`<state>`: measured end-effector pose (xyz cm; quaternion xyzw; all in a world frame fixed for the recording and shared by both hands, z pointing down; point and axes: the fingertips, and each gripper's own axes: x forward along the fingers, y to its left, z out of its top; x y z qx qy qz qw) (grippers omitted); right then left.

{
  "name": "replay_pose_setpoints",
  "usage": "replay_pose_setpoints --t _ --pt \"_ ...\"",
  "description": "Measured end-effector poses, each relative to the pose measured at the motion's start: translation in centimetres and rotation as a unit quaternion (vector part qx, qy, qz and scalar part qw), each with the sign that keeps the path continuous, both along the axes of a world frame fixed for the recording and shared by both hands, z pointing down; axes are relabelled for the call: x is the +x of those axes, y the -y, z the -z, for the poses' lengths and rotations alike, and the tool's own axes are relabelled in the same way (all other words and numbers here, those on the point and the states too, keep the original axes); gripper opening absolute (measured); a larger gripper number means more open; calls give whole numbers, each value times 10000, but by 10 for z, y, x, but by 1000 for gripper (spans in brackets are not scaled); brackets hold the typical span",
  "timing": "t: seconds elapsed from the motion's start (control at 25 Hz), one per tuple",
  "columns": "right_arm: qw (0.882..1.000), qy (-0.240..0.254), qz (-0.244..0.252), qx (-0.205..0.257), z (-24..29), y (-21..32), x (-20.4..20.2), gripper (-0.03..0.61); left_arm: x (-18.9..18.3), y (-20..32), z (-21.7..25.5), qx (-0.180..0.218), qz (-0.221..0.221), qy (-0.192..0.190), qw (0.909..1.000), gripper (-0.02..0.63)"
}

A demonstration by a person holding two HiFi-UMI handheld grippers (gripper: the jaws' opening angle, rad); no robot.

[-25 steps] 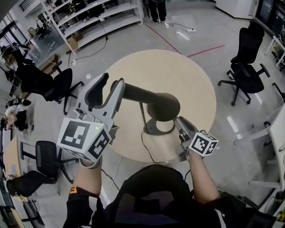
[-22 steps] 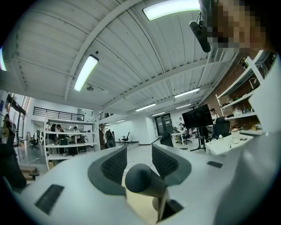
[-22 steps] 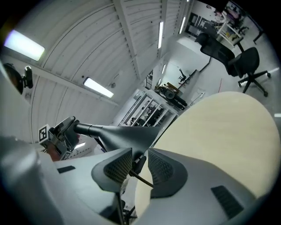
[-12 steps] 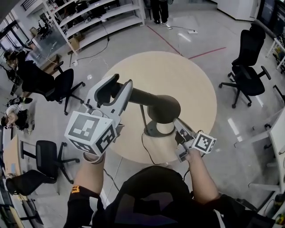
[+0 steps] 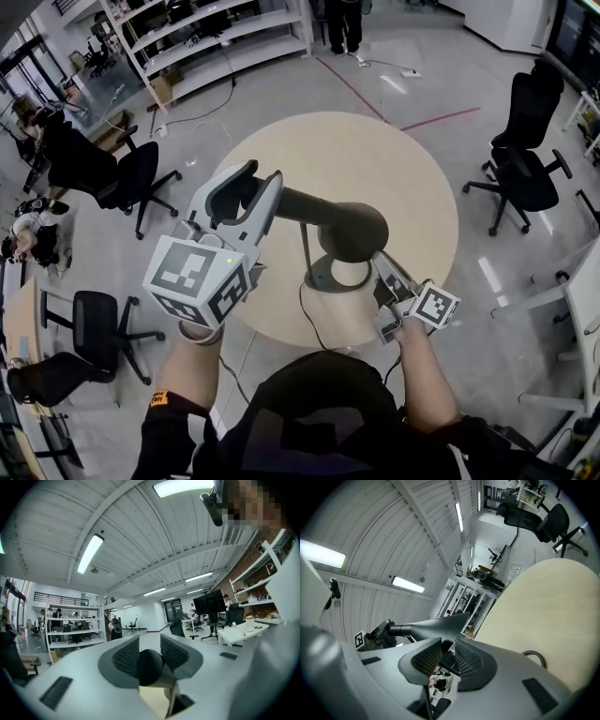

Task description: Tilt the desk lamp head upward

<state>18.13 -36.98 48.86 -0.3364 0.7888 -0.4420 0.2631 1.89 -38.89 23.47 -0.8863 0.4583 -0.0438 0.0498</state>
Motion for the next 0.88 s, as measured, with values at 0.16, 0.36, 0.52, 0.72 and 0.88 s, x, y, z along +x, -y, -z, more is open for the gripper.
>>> replay_pose_setpoints --t 0.16,0.36,0.52,0.72,0.88 --pt "9996 -201 -147 113 7 2 11 95 -9 -2 -5 -19 55 -164 9998 187" --pt "9981 -483 -292 241 17 -1 18 95 -24 -8 -12 -65 85 -400 9991 187" --pt "9950 -849 -358 397 32 8 41 95 -19 -3 -15 -133 118 -567 9982 187" --pt "9876 -1303 -380 791 60 11 50 95 -29 -5 -22 -245 137 -741 9969 187" --pt "9801 -1687 -569 876 76 12 60 95 -37 -7 -30 -334 129 -908 9952 186"
